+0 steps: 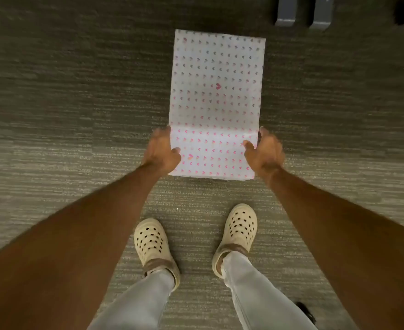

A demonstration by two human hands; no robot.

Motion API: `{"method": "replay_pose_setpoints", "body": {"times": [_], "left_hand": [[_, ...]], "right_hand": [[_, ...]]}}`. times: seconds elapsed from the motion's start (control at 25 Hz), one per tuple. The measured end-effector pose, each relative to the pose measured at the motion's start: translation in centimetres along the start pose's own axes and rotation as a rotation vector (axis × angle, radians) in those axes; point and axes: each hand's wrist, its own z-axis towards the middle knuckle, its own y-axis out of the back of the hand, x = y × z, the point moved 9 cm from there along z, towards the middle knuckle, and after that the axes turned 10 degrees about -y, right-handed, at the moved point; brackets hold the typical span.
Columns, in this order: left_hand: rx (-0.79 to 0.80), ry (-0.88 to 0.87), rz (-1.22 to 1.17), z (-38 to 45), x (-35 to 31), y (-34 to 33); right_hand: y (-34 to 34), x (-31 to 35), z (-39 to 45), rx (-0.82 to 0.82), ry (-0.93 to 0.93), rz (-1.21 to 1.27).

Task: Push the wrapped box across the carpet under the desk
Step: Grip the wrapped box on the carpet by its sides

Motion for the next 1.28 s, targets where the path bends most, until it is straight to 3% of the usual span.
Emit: {"method": "replay_pose_setpoints", "body": {"times": [0.24, 0.52, 0.92, 1.28], "left_hand": [[-0.126, 0.294, -0.221, 4.7, 4.4, -1.0], [-0.161, 0.332, -0.354, 5.6, 4.7, -0.7], [-0.170, 0.206, -0.413, 6.1, 1.1, 5.5], [-0.146, 0.053, -0.521, 12.4, -0.6, 13.2]], "right_hand": [[-3.1, -2.4, 6.3, 0.093, -0.224, 0.255], [-3.4, -4.1, 8.3, 0.230, -0.362, 0.502], [2.4, 0.8, 8.3, 0.284, -0.266, 0.587], [6.3, 10.6, 10.8, 0.318, -0.045, 0.606]]}}
